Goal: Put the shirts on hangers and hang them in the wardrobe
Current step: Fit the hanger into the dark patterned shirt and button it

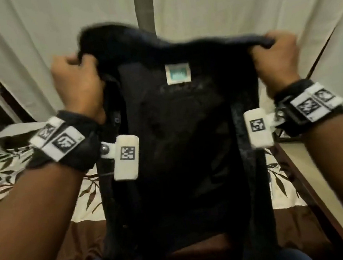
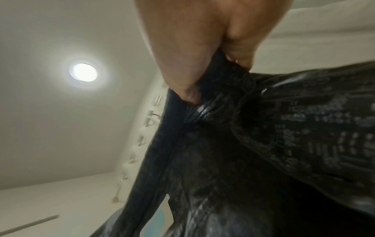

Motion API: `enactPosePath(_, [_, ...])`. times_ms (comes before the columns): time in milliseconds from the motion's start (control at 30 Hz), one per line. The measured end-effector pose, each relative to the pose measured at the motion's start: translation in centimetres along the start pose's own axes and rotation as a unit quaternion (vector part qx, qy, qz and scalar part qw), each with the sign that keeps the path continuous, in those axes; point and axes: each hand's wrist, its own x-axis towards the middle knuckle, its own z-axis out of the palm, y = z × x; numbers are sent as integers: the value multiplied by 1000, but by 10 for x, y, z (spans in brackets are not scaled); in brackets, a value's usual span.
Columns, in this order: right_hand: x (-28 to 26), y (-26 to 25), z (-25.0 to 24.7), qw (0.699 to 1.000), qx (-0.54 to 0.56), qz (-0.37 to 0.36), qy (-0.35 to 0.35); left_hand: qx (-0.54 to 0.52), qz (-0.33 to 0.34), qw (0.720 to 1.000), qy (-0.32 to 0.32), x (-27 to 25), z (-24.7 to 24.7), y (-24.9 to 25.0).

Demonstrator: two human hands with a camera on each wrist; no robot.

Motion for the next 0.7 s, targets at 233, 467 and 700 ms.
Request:
enactPosePath(233, [20,118,131,990,-29,123,-55,6,-185,968,-172,0,70,-124])
enactPosePath(467, [-35,244,167,936,-142,161,-279,198,-265,919,-217,-29,22,-240])
enactPosePath(700, [-260,369,48,776,-349,409,-331,491,-394,686,-364,-199,-153,-313])
